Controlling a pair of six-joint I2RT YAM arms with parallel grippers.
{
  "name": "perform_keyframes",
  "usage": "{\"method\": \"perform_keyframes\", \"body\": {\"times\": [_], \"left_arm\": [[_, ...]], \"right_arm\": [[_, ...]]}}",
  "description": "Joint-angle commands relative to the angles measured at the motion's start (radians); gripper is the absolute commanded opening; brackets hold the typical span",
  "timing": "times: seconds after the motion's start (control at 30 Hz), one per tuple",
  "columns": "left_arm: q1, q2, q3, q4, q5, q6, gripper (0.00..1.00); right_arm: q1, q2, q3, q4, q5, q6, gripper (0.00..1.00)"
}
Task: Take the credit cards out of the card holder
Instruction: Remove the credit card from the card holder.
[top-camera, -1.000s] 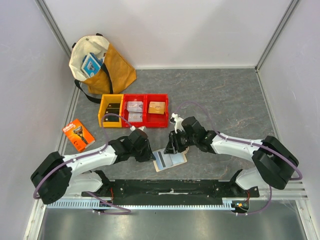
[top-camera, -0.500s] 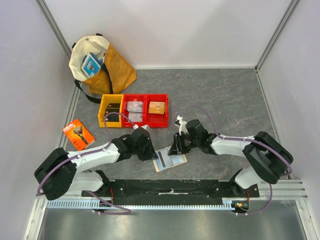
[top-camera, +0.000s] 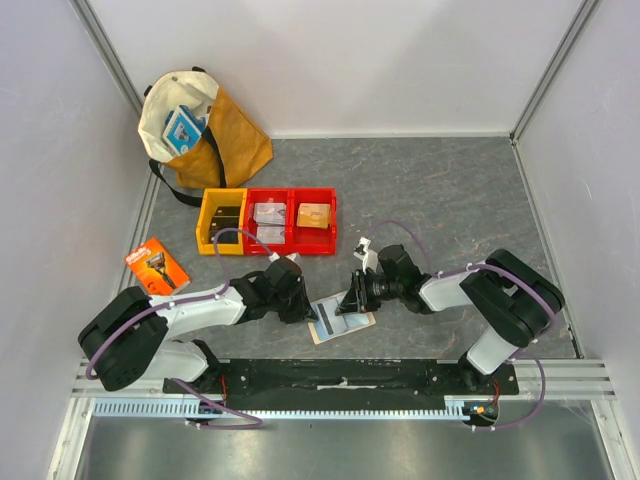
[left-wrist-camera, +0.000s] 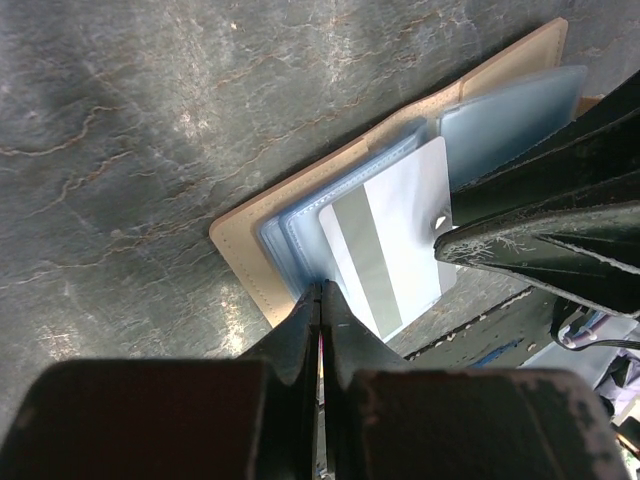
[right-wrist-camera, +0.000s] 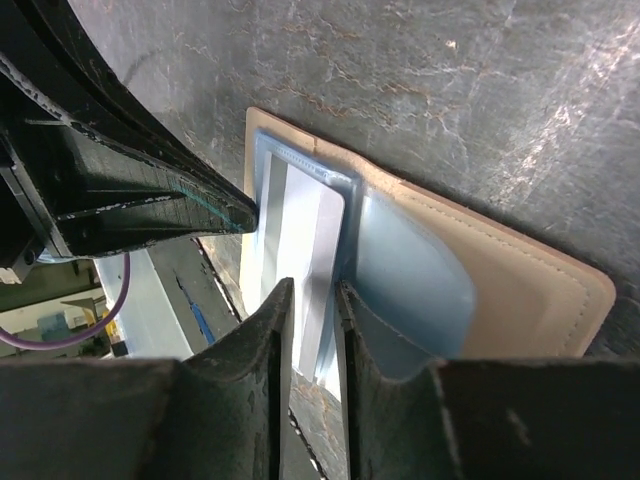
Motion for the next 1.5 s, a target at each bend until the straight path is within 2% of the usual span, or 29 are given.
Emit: {"method": "perform_keyframes", "body": {"times": [0.0, 0.03, 0.23, 0.6, 0.63, 0.7, 0.9, 1.1, 1.17, 1.3, 1.33, 1.47], "left_arm": [[-0.003, 0.017, -0.033, -0.031, -0.017, -0.011, 0.02], [-0.003, 0.019, -0.030, -0.035, -0.018, -0.008, 0.02], [-0.003, 0.031, -0.027, -0.051, -0.024, -0.002, 0.02], [-0.005, 0.040, -0.024, -0.058, -0.034, 0.005, 0.02], [-0.003, 0.042, -0.021, -0.058, -0.031, 0.005, 0.02], [-0.003, 0.043, -0.019, -0.057, -0.029, 0.009, 0.02], [-0.003, 0.046, -0.015, -0.055, -0.026, 0.015, 0.02], [-0.003, 0.049, -0.018, -0.049, -0.021, 0.015, 0.02], [-0.003, 0.048, -0.019, -0.049, -0.023, 0.015, 0.02], [-0.005, 0.043, -0.026, -0.048, -0.024, 0.011, 0.02], [-0.005, 0.040, -0.030, -0.046, -0.027, 0.008, 0.02], [-0.003, 0.034, -0.041, -0.043, -0.034, 0.002, 0.02]], "right_arm": [[-0.006, 0.026, -0.020, 0.111, -0.060, 0.036, 0.27], [-0.009, 0.029, -0.023, 0.123, -0.063, 0.043, 0.25], [-0.038, 0.033, -0.041, 0.156, -0.088, 0.052, 0.01], [-0.104, 0.047, -0.054, 0.113, -0.108, 0.007, 0.00], [-0.104, 0.058, -0.054, 0.122, -0.115, 0.015, 0.00], [-0.104, 0.073, -0.052, 0.154, -0.137, 0.029, 0.11], [-0.103, 0.116, -0.029, 0.165, -0.157, 0.035, 0.30], [-0.100, 0.161, -0.020, 0.202, -0.180, 0.055, 0.31], [-0.097, 0.174, -0.017, 0.211, -0.183, 0.056, 0.28], [-0.098, 0.168, -0.025, 0.220, -0.178, 0.059, 0.04], [-0.101, 0.159, -0.026, 0.214, -0.174, 0.056, 0.00], [-0.135, 0.086, -0.034, 0.116, -0.151, -0.006, 0.00]]}}
